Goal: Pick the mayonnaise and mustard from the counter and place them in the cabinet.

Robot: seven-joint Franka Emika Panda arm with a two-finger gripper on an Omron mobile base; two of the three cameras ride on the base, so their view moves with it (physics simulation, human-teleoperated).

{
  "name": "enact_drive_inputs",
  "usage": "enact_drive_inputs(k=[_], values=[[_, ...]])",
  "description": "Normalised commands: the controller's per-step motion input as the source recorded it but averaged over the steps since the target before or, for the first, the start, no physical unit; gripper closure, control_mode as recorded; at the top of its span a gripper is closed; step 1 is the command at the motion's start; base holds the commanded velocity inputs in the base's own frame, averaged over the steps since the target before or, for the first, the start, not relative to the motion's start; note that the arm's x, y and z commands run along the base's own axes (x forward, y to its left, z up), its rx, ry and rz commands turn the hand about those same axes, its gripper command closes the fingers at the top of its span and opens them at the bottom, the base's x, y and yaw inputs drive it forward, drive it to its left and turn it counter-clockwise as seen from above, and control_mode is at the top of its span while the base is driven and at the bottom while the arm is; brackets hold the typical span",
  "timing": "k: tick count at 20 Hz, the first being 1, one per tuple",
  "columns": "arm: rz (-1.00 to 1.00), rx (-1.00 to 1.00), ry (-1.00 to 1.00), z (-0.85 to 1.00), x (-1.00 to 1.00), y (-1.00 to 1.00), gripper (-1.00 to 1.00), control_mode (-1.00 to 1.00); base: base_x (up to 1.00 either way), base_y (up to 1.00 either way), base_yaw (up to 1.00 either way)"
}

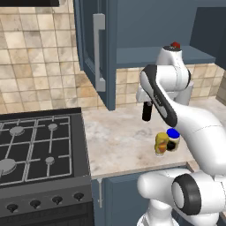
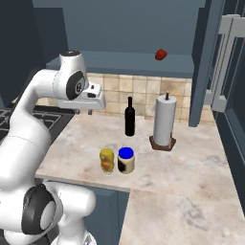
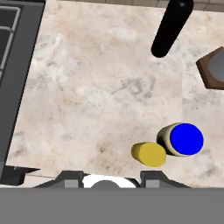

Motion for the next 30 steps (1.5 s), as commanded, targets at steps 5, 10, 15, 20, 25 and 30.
enact_drive_inputs(k=[5,10,15,20,25,30], values=[[0.02,0.00,0.00,0.00,-0.19,-0.07,-1.00,-1.00,0.00,0.00,0.00],[0.04,0.00,0.00,-0.03,-0.39,-0.14,-1.00,-1.00,0.00,0.00,0.00],[0.04,-0.02,-0.01,-0.16,-0.45,-0.08,-1.00,-1.00,0.00,0.00,0.00],[0.00,-0.10,-0.02,-0.30,-0.44,0.00,-1.00,-1.00,0.00,0.00,0.00],[-0.04,-0.12,-0.01,-0.28,-0.19,0.00,-1.00,-1.00,0.00,0.00,0.00],[-0.14,-0.06,0.00,-0.22,0.00,0.00,-1.00,-1.00,0.00,0.00,0.00]])
